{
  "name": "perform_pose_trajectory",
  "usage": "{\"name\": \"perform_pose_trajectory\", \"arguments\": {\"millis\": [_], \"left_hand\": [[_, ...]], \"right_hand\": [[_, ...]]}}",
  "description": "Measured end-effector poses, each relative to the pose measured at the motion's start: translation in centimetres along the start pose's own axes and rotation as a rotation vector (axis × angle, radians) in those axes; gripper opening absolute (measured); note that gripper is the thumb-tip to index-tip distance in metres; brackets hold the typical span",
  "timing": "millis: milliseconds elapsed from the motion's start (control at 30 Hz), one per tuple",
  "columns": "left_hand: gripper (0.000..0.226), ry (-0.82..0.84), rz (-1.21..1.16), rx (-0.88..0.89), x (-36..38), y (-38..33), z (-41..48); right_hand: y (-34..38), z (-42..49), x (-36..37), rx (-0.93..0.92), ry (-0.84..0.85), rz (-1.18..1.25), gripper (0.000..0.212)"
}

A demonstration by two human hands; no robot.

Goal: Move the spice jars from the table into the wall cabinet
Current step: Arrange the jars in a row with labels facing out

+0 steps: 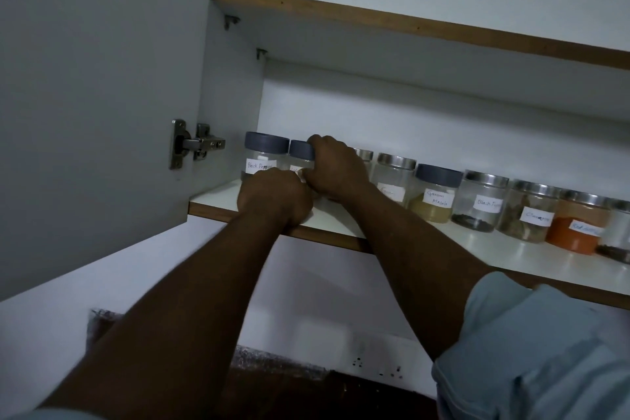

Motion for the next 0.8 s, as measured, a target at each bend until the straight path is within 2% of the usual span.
{"name": "perform_pose_trajectory", "arguments": {"millis": [167,400,500,600,667,800], "left_hand": [[0.036,0.053,0.040,-0.008,0.3,-0.1,0.4],[0.035,0.004,-0.042,0.006,0.0,0.2,0.2],[0.033,-0.041,-0.103,-0.010,-0.7,1.2,-0.2],[0.036,-0.123,-0.103,-0.107,-1.9,4.8,-0.6],[0.041,-0.131,-0.105,-0.136,-2.1,6.9,-0.6],[0.038,-0.106,-0.052,-0.149,-2.1,7.8,-0.3]], "right_hand": [[-0.6,0.8,0.9,0.020,-0.014,0.026,0.052],[-0.8,0.7,1.0,0.039,0.007,0.052,0.053],[-0.2,-0.2,-0.6,0.030,-0.106,0.067,0.064],[1.6,-0.2,-2.6,-0.039,-0.212,0.094,0.064],[3.3,0.5,-3.0,-0.088,-0.194,0.104,0.062],[6.1,2.8,-1.0,-0.087,-0.040,0.052,0.063]]}}
Point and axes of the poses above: each hand's wrist, its own z-axis towards the middle knuckle, its own x-axis out of the palm, y = z × x, the point moved 10 cm from there along z, towards the middle knuckle, and after that the axes turned 12 degrees about y, right-handed, at the moved point
